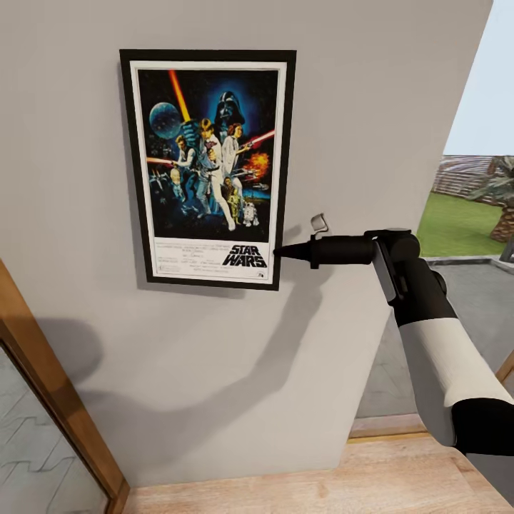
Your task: Pick up the poster from the kitchen countertop and hang it on one of the wall nails in the kitchen.
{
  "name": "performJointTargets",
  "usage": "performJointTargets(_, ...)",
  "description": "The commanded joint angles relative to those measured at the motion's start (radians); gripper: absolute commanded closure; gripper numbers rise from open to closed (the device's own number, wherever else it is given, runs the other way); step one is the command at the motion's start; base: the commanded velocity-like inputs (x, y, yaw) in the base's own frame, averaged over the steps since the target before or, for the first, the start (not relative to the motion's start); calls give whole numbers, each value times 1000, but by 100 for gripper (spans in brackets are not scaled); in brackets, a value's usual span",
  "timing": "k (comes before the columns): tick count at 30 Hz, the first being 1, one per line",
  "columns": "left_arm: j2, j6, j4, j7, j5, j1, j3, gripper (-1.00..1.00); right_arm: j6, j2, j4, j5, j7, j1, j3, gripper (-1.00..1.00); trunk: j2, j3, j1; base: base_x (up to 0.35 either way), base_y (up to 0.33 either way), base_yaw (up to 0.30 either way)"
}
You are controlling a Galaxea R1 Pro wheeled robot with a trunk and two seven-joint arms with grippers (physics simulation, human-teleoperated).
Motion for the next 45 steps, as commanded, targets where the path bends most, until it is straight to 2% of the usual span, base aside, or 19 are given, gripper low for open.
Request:
performJointTargets(1,0,-5,1,-2,4,-1,-4,-100,12,-1,0,-8,1,-1,2,100,-2,-2,1,0,0,0)
performJointTargets(33,0,-5,1,-2,5,-1,-4,-100,14,-1,-6,-14,1,-1,2,100,-2,-2,1,0,12,0)
performJointTargets(36,-3,-5,-1,-4,5,4,-5,-100,15,-14,-5,-28,-1,8,-2,100,-2,-2,1,0,0,0)
performJointTargets(45,-3,-5,-1,-4,5,4,-5,-100,15,-14,-5,-33,-1,8,-2,100,-2,-2,1,0,0,0)
